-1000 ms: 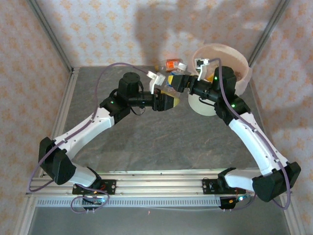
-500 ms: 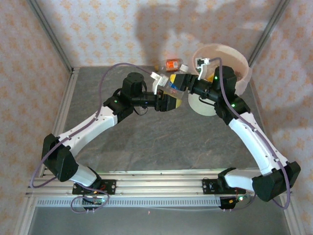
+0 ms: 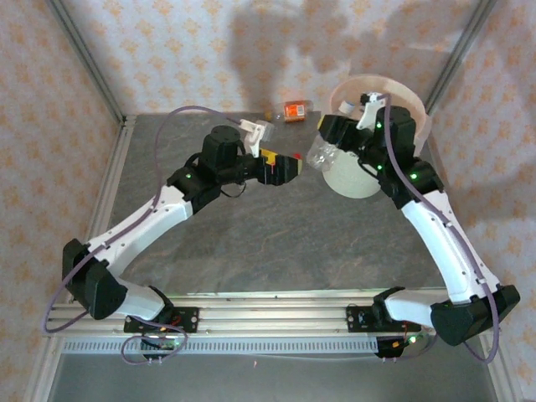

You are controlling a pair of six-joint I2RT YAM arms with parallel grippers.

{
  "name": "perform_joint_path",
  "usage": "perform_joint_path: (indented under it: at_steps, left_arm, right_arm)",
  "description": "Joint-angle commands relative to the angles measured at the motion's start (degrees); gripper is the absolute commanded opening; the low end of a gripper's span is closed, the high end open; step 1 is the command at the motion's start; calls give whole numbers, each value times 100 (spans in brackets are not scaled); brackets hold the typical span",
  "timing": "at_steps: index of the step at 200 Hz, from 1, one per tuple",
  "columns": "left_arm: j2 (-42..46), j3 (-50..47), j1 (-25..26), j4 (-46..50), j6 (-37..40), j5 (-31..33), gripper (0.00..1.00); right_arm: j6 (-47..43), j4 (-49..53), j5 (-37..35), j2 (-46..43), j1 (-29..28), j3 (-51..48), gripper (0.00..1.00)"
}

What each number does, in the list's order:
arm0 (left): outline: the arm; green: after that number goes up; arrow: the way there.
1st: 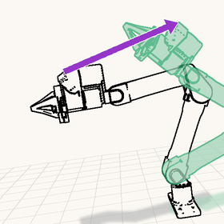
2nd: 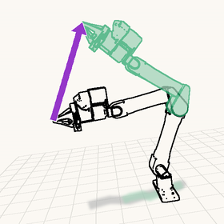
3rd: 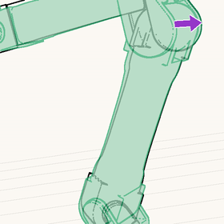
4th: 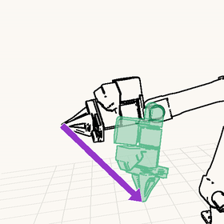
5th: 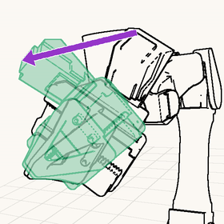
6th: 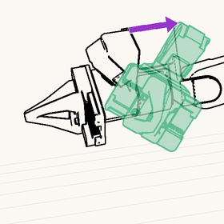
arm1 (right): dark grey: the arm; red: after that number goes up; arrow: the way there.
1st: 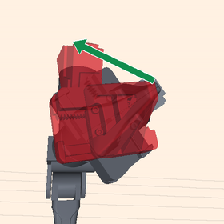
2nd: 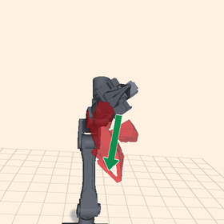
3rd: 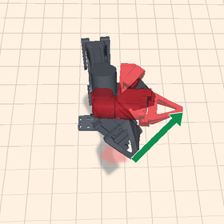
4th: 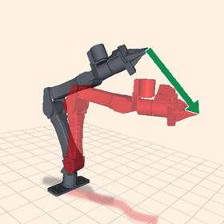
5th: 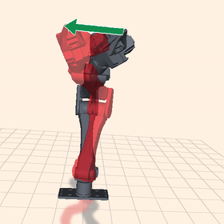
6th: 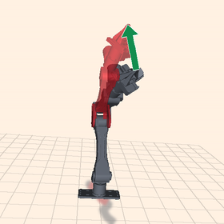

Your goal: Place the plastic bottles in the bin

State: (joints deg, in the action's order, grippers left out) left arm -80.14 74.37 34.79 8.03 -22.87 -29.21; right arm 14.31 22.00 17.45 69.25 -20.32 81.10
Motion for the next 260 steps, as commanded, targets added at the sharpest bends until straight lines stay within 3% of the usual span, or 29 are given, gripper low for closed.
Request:
perform_joint_path:
  at_steps: [1, 28, 95, 153, 201, 260]
  left_arm:
    - [334, -191, -24, 278, 6, 1321, 100]
    - [541, -291, -33, 682, 54, 2319, 100]
    - [920, -605, -42, 1025, 4, 3342, 100]
    - [906, -643, -72, 1139, -15, 3462, 100]
    - [825, -625, -86, 1156, -11, 3474, 100]
    - [733, -573, -87, 1126, -48, 3466, 100]
  right_arm:
    - [-329, 173, -781, -96, 204, 363, 43]
    - [-576, 161, -1489, -28, 494, 556, 43]
    - [-1345, 261, -2450, 484, 1142, 943, 44]
    - [-1249, 474, -2094, 971, 1753, 988, 44]
    - [-1114, 785, -1652, 1131, 1785, 905, 43]
    - [-1044, 947, -1787, 1212, 1785, 899, 43]
